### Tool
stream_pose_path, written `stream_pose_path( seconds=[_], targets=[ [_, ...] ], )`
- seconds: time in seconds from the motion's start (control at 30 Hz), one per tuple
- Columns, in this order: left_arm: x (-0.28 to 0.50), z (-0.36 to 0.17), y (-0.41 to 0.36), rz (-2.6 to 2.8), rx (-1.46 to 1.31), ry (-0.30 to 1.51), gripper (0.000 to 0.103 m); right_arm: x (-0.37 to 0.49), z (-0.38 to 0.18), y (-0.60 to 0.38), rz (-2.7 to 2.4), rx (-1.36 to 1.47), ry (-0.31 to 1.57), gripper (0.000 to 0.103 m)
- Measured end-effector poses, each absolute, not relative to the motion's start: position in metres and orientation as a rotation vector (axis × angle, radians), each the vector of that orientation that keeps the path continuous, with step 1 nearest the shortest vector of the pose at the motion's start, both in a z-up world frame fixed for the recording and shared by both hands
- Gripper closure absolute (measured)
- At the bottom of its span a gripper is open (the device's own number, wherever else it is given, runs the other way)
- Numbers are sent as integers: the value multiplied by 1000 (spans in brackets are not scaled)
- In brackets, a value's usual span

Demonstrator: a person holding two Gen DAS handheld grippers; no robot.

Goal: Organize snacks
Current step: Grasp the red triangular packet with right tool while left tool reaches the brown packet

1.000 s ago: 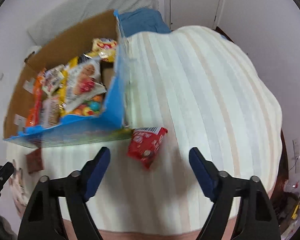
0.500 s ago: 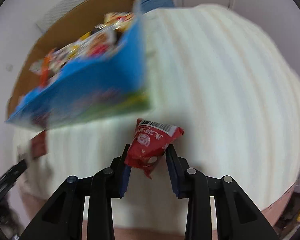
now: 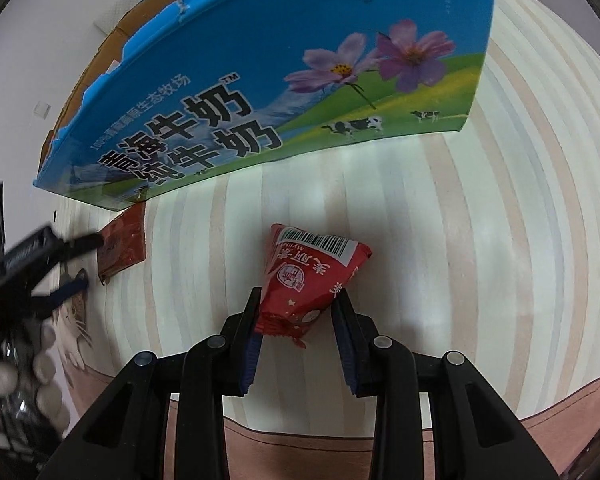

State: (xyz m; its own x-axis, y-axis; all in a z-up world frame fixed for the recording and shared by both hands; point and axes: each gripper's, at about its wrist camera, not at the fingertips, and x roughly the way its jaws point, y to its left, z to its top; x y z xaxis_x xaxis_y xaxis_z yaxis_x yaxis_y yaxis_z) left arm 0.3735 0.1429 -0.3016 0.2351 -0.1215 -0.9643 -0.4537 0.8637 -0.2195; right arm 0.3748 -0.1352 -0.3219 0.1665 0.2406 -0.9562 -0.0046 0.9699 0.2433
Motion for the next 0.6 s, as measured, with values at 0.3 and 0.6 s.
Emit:
stream_pose_path(
  seconds=[0.3, 0.6],
  targets=[
    [357, -287, 82, -87, -314, 1369, 12, 371, -317, -154, 165, 207, 1413, 67],
    [388, -266, 62, -165, 171, 1327, 10, 372, -315, -157, 172, 224, 1430, 67]
  ],
)
